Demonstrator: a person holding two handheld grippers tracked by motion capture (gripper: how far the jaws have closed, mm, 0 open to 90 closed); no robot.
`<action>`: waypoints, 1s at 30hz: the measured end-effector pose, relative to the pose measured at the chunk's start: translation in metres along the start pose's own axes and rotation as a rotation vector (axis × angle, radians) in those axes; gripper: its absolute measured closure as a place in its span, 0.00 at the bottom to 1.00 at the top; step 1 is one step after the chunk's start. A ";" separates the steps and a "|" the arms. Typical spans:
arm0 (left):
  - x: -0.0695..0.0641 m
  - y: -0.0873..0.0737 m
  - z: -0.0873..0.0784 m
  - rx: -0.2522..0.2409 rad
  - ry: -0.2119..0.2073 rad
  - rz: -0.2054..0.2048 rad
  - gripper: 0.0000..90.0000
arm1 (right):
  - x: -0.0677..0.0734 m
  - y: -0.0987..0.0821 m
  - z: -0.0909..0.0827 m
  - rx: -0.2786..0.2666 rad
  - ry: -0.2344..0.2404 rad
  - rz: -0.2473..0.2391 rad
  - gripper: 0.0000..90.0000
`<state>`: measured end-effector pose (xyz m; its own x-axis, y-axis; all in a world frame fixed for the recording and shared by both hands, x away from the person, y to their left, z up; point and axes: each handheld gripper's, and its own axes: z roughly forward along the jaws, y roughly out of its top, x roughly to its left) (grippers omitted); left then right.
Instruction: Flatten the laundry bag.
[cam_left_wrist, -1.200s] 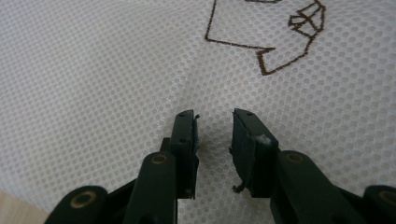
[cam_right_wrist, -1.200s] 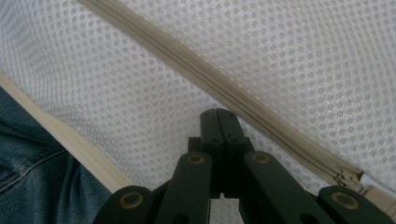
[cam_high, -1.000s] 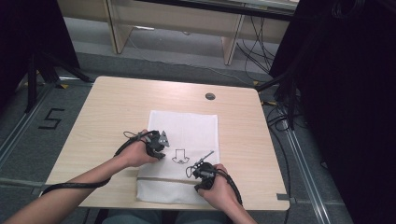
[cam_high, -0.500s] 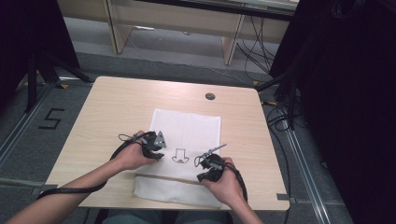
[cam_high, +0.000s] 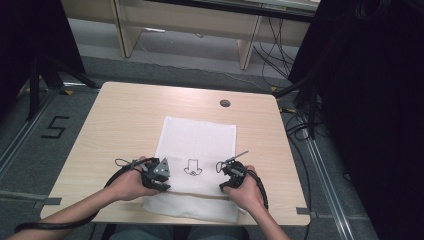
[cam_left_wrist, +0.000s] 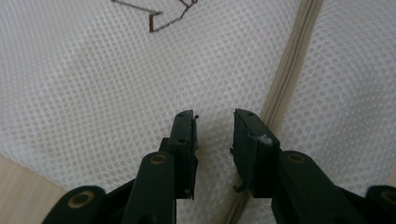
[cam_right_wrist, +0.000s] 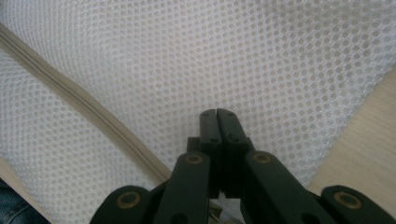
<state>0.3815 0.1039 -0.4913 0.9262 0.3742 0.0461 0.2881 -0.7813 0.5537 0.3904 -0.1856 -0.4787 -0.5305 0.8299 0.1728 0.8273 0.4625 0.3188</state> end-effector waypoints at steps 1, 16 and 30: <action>0.000 0.000 0.000 0.000 0.000 0.000 0.76 | 0.000 0.000 0.000 0.000 0.000 0.000 1.00; -0.009 -0.018 -0.008 -0.014 0.042 0.006 0.72 | 0.008 0.000 0.002 -0.046 0.014 -0.025 0.93; 0.007 -0.044 -0.035 -0.244 0.144 -0.210 0.50 | -0.032 -0.012 -0.041 -0.255 -0.014 0.073 0.78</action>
<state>0.3663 0.1586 -0.4865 0.8042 0.5940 0.0177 0.3858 -0.5445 0.7448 0.3896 -0.2308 -0.4496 -0.4672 0.8631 0.1918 0.7891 0.3091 0.5309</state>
